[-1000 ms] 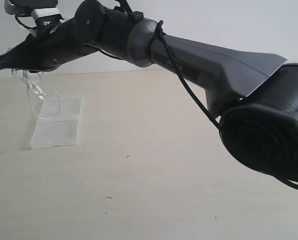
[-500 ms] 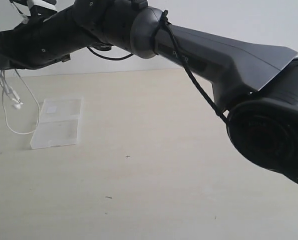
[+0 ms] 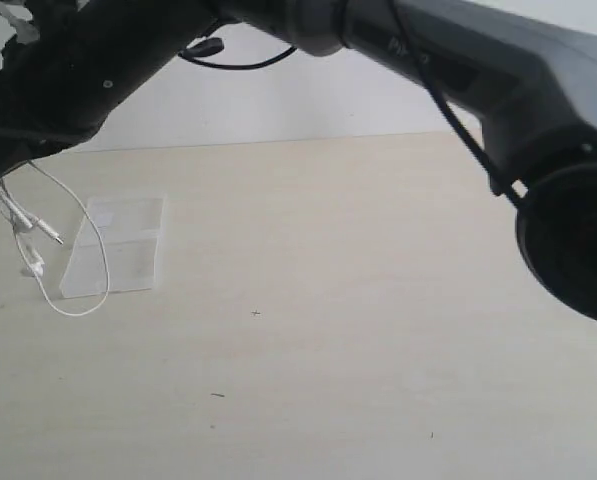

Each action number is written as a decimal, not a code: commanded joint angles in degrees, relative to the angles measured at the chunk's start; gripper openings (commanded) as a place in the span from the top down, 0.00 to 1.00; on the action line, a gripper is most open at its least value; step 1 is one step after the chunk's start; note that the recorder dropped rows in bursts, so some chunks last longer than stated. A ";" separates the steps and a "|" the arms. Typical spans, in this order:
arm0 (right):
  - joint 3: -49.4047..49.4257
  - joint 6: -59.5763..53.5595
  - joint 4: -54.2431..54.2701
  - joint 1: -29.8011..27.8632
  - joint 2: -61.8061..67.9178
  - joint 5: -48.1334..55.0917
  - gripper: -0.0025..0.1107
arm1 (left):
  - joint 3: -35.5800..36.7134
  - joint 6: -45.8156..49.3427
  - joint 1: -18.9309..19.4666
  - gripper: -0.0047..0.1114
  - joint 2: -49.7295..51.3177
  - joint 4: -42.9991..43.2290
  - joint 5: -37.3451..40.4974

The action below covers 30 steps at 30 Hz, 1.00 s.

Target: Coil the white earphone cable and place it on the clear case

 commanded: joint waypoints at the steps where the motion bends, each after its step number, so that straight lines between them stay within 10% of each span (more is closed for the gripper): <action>1: -0.32 -1.85 -5.77 0.03 -3.30 5.30 0.98 | -0.05 3.42 0.10 0.62 4.10 0.58 -1.91; 12: 0.56 -3.31 -5.25 -0.54 -6.52 5.83 0.98 | -7.89 27.56 0.10 0.62 12.49 -13.75 7.17; 20: 0.56 0.72 -3.45 -0.54 -6.52 5.83 0.98 | -5.04 25.68 0.10 0.39 17.07 -15.73 -1.06; 24: 0.56 1.29 -4.72 -0.54 -6.52 5.83 0.98 | 2.39 27.34 0.10 0.39 19.26 -17.74 -12.31; 30: 0.56 1.92 -5.00 -0.54 -6.42 5.83 0.98 | 2.76 39.04 0.10 0.46 23.42 -35.14 -9.51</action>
